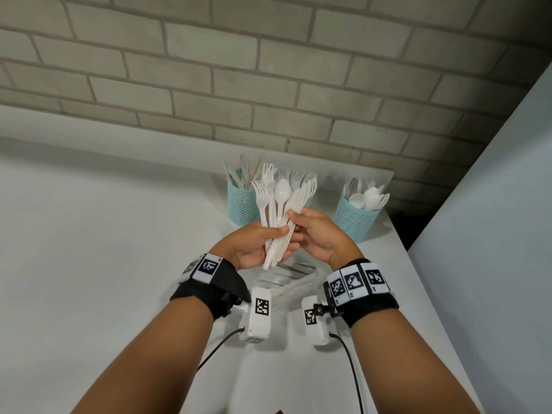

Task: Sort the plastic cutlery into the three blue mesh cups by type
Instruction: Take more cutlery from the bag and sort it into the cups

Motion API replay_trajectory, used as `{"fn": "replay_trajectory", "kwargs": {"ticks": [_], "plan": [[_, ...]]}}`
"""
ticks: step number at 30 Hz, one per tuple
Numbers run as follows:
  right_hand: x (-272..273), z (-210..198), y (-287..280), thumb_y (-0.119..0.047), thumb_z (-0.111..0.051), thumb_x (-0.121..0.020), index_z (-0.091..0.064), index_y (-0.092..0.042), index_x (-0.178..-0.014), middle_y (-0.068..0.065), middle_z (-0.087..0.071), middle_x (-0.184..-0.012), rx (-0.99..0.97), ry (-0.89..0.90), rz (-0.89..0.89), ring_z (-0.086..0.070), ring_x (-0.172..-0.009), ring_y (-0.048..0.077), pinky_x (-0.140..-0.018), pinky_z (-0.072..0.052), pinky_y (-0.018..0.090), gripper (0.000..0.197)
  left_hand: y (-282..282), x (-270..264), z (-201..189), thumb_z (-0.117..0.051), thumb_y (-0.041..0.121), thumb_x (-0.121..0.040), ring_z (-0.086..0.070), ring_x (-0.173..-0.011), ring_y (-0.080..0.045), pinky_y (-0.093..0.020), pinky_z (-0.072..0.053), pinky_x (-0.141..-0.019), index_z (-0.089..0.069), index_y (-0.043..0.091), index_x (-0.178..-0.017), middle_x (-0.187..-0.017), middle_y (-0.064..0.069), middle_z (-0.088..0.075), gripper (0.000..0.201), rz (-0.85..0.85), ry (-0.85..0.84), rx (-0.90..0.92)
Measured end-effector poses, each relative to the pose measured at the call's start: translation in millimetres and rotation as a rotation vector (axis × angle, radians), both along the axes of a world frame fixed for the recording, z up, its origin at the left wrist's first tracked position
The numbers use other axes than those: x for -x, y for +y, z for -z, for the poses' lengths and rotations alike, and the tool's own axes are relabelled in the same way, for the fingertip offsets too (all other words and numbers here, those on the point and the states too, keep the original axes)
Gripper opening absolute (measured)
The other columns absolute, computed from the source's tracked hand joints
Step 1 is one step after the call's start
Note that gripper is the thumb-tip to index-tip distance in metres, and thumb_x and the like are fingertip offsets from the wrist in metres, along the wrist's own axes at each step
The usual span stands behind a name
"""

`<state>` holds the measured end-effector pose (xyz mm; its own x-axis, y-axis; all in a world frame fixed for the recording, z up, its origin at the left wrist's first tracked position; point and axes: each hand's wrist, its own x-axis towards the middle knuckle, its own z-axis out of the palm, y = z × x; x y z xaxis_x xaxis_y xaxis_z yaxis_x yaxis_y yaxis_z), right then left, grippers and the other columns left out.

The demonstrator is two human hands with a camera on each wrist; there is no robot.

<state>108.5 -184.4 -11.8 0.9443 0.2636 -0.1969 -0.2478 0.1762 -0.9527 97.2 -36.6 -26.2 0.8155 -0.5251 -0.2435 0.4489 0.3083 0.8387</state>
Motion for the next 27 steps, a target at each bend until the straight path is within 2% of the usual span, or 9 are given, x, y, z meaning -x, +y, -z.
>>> {"fn": "replay_trajectory", "kwargs": {"ticks": [4, 11, 14, 17, 20, 23, 25, 27], "plan": [[1, 0, 3, -0.004, -0.050, -0.094, -0.064, -0.007, -0.096, 0.006, -0.072, -0.085, 0.108, -0.057, 0.032, -0.069, -0.074, 0.017, -0.063, -0.058, 0.025, 0.014, 0, 0, 4, -0.046, 0.007, -0.095, -0.072, -0.075, -0.019, -0.028, -0.058, -0.062, -0.058, 0.013, -0.111, -0.099, -0.014, -0.068, 0.021, 0.001, -0.020, -0.018], [-1, 3, 4, -0.012, -0.054, -0.094, -0.064, -0.008, -0.097, 0.010, -0.070, -0.093, 0.144, -0.070, 0.069, -0.068, -0.082, 0.023, -0.078, -0.057, 0.034, 0.012, 2, 0, 7, -0.047, 0.014, -0.096, -0.071, -0.078, -0.017, -0.026, -0.058, -0.063, -0.060, 0.015, -0.110, -0.094, -0.006, -0.073, 0.020, 0.013, 0.007, -0.021], [-2, 4, 5, -0.019, -0.055, -0.093, -0.066, -0.008, -0.097, 0.008, -0.072, -0.091, 0.091, -0.049, 0.090, -0.069, -0.081, 0.021, -0.078, -0.057, 0.033, 0.015, 2, -1, 8, -0.049, 0.014, -0.094, -0.071, -0.074, -0.015, -0.024, -0.057, -0.061, -0.062, 0.015, -0.107, -0.093, -0.005, -0.074, 0.019, 0.005, 0.017, -0.024], [-4, 5, 6, -0.017, -0.059, -0.091, -0.066, -0.007, -0.100, 0.008, -0.072, -0.091, 0.082, -0.047, 0.109, -0.069, -0.082, 0.021, -0.078, -0.057, 0.035, 0.015, 2, -1, 8, -0.051, 0.014, -0.093, -0.071, -0.072, -0.014, -0.023, -0.057, -0.060, -0.063, 0.016, -0.105, -0.090, -0.004, -0.074, 0.017, -0.012, 0.015, -0.031], [-6, 5, 6, -0.012, -0.059, -0.091, -0.066, -0.009, -0.094, 0.003, -0.074, -0.081, 0.075, -0.043, 0.126, -0.070, -0.074, 0.015, -0.064, -0.059, 0.027, 0.009, 1, 0, 9, -0.052, 0.014, -0.093, -0.070, -0.067, -0.012, -0.021, -0.055, -0.055, -0.063, 0.017, -0.102, -0.083, -0.002, -0.074, 0.015, -0.043, 0.008, -0.035], [-7, 3, 8, -0.010, -0.054, -0.093, -0.063, -0.009, -0.090, 0.002, -0.073, -0.077, 0.088, -0.033, 0.152, -0.068, -0.072, 0.016, -0.056, -0.055, 0.024, 0.010, 1, 1, 11, -0.051, 0.017, -0.094, -0.069, -0.064, -0.012, -0.018, -0.053, -0.051, -0.063, 0.017, -0.102, -0.083, -0.002, -0.073, 0.015, -0.077, 0.019, -0.031], [-10, 1, 9, -0.007, -0.048, -0.096, -0.058, -0.005, -0.093, 0.010, -0.072, -0.089, 0.063, -0.027, 0.188, -0.067, -0.080, 0.020, -0.062, -0.055, 0.027, 0.011, 4, 0, 14, -0.051, 0.019, -0.094, -0.068, -0.062, -0.010, -0.016, -0.051, -0.049, -0.063, 0.014, -0.105, -0.085, -0.003, -0.072, 0.017, -0.104, 0.038, -0.036], [-16, -4, 10, 0.000, -0.042, -0.097, -0.051, -0.003, -0.103, 0.016, -0.068, -0.100, -0.010, -0.024, 0.222, -0.064, -0.094, 0.026, -0.075, -0.054, 0.032, 0.011, 8, -1, 15, -0.053, 0.020, -0.093, -0.064, -0.058, -0.007, -0.014, -0.047, -0.046, -0.063, 0.012, -0.104, -0.086, -0.003, -0.072, 0.017, -0.129, 0.046, -0.052]]}}
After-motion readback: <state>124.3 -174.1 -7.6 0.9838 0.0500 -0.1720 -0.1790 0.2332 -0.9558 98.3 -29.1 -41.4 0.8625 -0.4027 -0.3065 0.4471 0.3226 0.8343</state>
